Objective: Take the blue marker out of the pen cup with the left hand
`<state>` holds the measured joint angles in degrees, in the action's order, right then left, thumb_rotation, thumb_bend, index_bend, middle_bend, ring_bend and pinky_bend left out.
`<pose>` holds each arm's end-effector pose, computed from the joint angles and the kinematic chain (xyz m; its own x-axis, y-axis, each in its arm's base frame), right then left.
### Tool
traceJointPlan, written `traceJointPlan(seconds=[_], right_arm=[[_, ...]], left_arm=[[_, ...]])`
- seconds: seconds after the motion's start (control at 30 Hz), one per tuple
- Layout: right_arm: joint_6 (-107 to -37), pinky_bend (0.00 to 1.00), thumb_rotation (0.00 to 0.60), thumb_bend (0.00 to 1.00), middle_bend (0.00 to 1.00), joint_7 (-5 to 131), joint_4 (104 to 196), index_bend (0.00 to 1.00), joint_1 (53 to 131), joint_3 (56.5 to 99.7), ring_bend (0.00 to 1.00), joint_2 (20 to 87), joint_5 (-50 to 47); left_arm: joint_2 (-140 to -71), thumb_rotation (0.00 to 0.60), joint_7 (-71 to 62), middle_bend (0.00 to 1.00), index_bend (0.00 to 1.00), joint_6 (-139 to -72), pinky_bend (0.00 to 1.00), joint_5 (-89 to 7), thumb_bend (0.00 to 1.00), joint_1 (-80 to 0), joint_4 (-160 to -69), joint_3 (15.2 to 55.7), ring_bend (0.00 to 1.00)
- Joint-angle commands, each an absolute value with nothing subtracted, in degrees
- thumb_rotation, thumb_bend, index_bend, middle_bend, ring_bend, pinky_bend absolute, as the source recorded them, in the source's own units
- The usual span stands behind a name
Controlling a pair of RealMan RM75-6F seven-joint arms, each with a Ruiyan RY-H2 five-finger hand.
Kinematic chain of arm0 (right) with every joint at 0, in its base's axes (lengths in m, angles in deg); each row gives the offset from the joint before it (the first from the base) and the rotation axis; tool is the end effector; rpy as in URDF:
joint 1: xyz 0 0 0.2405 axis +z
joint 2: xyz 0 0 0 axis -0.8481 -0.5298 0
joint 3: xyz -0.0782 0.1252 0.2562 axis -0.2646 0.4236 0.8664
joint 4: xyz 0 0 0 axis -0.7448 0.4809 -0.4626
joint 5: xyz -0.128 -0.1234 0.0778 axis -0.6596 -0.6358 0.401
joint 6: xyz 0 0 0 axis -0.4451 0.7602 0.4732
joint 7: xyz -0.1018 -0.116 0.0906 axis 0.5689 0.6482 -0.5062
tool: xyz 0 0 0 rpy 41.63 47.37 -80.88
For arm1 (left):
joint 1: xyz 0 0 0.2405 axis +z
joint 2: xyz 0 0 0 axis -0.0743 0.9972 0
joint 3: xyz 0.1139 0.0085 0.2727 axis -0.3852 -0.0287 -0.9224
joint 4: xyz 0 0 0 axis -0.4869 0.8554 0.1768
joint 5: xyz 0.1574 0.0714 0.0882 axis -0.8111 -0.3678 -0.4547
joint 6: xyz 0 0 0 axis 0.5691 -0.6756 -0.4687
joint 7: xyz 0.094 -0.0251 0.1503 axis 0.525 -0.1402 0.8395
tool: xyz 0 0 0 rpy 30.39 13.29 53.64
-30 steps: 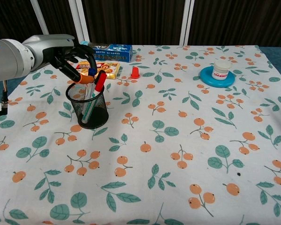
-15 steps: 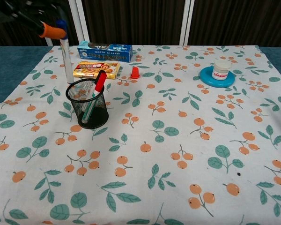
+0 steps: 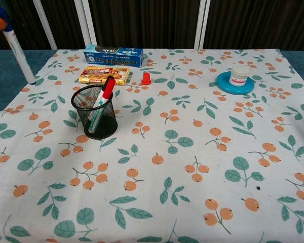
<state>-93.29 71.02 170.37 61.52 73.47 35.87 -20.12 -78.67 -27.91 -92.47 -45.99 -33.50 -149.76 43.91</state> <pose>-0.3429 -0.2175 0.1897 0.4174 0.0267 0.9083 -0.9064 0.0835 0.4140 -0.2083 0.3590 0.1703 -0.1661 0.3319 0.9286 0.9774 -0.0692 0.1995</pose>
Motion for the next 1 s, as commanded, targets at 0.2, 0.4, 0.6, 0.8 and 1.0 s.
traceJointPlan(seconds=[0.2,0.4,0.6,0.8,1.0], right_arm=[[-93.4,0.17,0.6,0.12,0.01,70.8,170.3,0.1,61.5,73.5,0.06,35.8,-20.2],[-93.3,0.17,0.6,0.12,0.01,70.7,170.3,0.1,61.5,73.5,0.06,35.7,-20.2],[-93.3,0.17,0.6,0.12,0.01,70.5,170.4,0.1,61.5,73.5,0.06,35.7,-20.2],[-93.2,0.17,0.6,0.12,0.01,70.4,170.4,0.1,61.5,73.4,0.06,35.6,-20.3],[-93.2,0.17,0.6,0.12,0.01,70.6,170.4,0.1,61.5,73.5,0.06,35.7,-20.1]], left_arm=[[-84.5,0.6,-35.3,0.03,0.53,-85.7,0.0,-48.3,0.39,-34.8,-140.6,40.7,0.0],[-87.5,0.6,-37.7,0.03,0.52,-81.1,0.0,-47.7,0.39,-37.3,-137.8,40.3,0.0],[-89.2,0.6,-36.4,0.02,0.5,-79.8,0.0,-45.9,0.39,-38.9,-136.2,40.3,0.0],[-90.8,0.6,-33.2,0.02,0.49,-79.3,0.0,-42.0,0.38,-40.3,-134.9,40.2,0.0],[-92.6,0.6,-28.7,0.01,0.47,-78.3,0.0,-38.3,0.36,-42.4,-133.8,39.7,0.0]])
